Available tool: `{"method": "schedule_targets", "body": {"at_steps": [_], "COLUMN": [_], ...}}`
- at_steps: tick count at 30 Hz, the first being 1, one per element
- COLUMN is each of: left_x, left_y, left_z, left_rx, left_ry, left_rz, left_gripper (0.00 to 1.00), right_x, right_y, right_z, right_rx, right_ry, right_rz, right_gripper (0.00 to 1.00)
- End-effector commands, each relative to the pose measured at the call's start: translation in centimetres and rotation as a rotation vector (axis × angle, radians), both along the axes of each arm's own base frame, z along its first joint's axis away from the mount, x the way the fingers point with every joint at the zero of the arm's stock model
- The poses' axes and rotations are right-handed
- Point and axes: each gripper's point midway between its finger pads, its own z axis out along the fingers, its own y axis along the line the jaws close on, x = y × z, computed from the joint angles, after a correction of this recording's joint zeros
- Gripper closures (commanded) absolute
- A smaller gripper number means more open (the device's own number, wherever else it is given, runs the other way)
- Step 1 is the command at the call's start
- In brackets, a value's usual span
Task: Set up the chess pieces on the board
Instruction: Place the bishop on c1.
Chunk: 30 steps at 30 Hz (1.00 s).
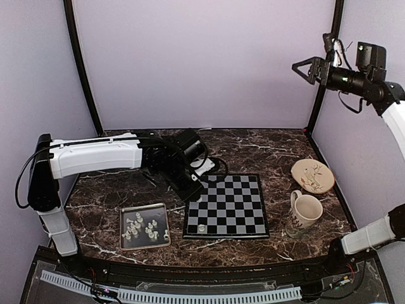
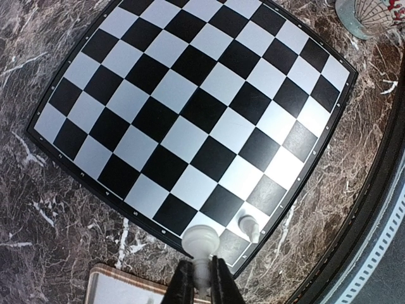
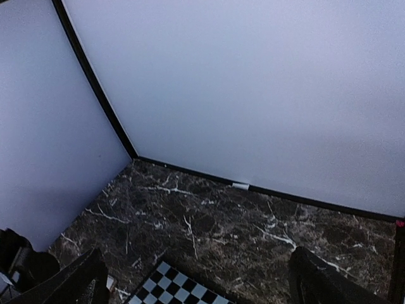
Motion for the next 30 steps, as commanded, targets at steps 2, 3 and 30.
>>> {"method": "schedule_targets", "body": {"at_steps": [2, 3, 30], "left_x": [-1.1, -1.4, -5.5], "left_y": [-1.4, -1.6, -4.2], "left_z": [0.3, 0.0, -5.8], "left_rx": [-0.011, -0.002, 0.204], "left_ry": [-0.004, 0.000, 0.023], "left_rz": [-0.132, -0.153, -0.394], "left_gripper": [1.00, 1.00, 0.99], "right_x": [0.4, 0.1, -3.9], "right_y": [-0.4, -0.7, -0.1], "right_z": [-12.0, -13.9, -28.5], "right_rx": [-0.238, -0.265, -0.363], "right_ry": [0.058, 0.060, 0.107], "right_rz": [0.086, 0.097, 0.367], "right_gripper": [0.00, 0.00, 0.00]}}
